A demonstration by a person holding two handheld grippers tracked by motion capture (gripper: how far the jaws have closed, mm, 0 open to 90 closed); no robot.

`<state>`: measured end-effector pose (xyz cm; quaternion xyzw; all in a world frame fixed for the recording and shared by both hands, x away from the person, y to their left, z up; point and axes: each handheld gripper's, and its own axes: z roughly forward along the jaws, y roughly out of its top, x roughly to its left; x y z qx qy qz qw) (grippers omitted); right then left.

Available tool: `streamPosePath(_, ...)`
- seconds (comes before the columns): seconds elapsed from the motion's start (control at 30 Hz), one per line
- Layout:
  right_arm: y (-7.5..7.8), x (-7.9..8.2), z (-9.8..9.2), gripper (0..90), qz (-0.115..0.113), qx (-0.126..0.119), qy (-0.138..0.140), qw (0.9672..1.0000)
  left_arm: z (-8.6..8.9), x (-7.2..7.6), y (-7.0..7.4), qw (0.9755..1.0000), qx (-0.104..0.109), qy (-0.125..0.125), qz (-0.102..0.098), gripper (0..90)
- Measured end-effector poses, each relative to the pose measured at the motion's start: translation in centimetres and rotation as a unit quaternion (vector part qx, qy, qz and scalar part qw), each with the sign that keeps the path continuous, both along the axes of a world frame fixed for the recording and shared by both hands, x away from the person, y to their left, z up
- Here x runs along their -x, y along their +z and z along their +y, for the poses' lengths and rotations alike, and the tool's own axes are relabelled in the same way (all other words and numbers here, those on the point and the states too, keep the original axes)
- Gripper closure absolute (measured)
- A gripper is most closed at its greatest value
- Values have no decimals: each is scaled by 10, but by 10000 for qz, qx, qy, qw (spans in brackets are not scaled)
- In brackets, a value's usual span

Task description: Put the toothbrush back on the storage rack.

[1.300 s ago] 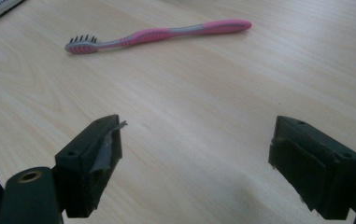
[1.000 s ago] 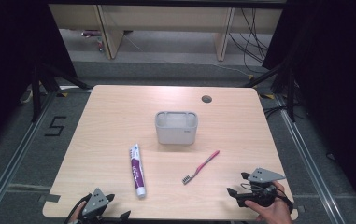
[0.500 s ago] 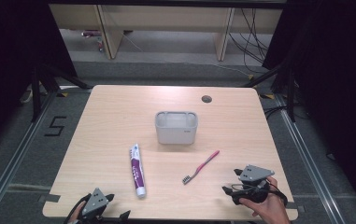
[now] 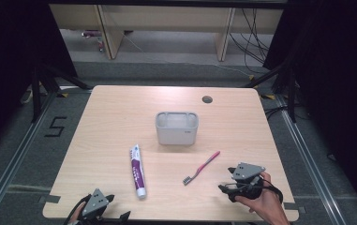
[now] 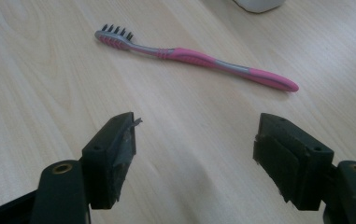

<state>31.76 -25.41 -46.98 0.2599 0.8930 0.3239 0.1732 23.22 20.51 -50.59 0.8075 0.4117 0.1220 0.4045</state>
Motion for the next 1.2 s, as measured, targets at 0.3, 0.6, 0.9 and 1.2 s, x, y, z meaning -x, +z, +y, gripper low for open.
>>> streamPosePath(0.3,4,-10,4,324,-44,72,106,9999,1,-1,0,10000,-66,-58,27,173)
streamPosePath(0.6,8,-26,20,357,-17,394,407,9984,2,-1,1,9999,-86,-73,19,173)
streamPosePath(0.9,12,-42,40,396,11,703,746,9947,1,-1,1,9999,-83,-87,9,173)
streamPosePath(1.2,9,-61,59,447,41,1045,1072,9887,0,-1,1,10000,-17,-51,-16,173)
